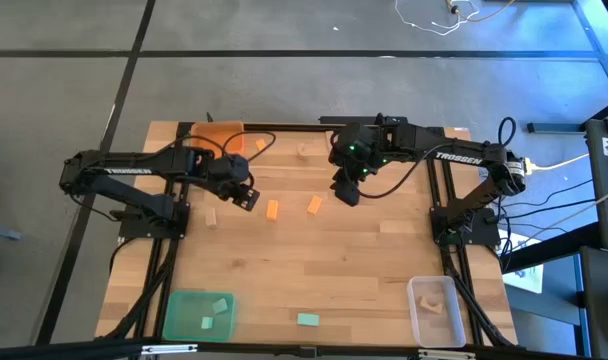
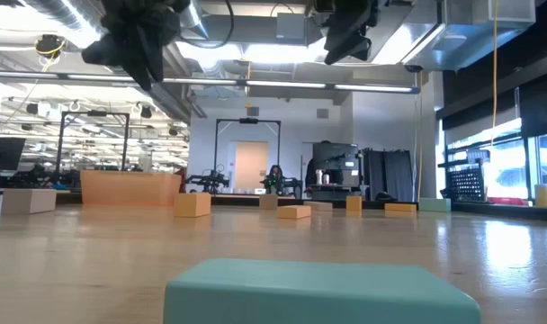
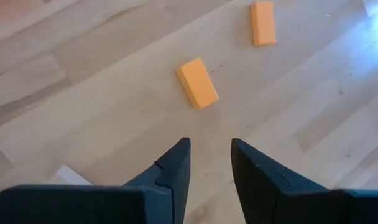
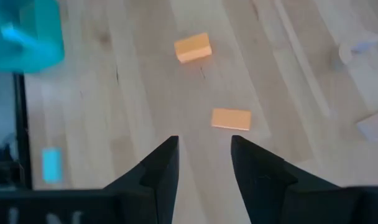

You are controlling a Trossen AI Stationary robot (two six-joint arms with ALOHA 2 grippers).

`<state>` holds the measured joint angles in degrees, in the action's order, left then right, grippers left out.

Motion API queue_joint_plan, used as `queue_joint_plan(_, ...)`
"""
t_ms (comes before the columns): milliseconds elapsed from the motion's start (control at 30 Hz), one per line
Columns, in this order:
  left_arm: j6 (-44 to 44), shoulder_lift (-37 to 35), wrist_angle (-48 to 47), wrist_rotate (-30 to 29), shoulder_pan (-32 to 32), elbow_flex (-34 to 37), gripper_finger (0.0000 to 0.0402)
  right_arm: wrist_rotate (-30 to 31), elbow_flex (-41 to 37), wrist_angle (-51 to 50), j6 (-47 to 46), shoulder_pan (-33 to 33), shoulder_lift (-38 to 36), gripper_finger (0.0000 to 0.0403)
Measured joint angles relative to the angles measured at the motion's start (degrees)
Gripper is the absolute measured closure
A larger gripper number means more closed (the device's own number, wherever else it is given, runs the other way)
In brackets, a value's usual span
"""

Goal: Sort & place blocks by color
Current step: Put the orange block into the orange bin

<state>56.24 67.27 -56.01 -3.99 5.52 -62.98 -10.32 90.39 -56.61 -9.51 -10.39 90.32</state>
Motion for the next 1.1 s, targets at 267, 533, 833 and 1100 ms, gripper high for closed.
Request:
queue_joint_plan(267, -7.78, 3.86, 0.16, 3.88, 5.21, -0.02, 0.0295, -2.99, 0.04, -5.76, 8.78, -2.05, 0.0, 0.0256)
queue_joint_plan(533, -11.25, 9.0, 1.7, 6.55, 6.0, -0.02, 0.0295, -2.92, 0.04, -7.99, 8.87, -1.44, -0.1, 0.0256)
queue_joint_plan(833, -11.01, 11.51, 4.97, 7.99, 5.99, -0.02, 0.0295, -2.83, 0.04, -9.16, 12.84, -0.53, -2.39, 0.0256)
queue_joint_plan(1100, -8.58, 11.49, 8.75, 8.18, 5.99, -0.02, 0.0295, -3.21, -8.69, -2.61, 12.51, -0.53, -12.86, 0.0256)
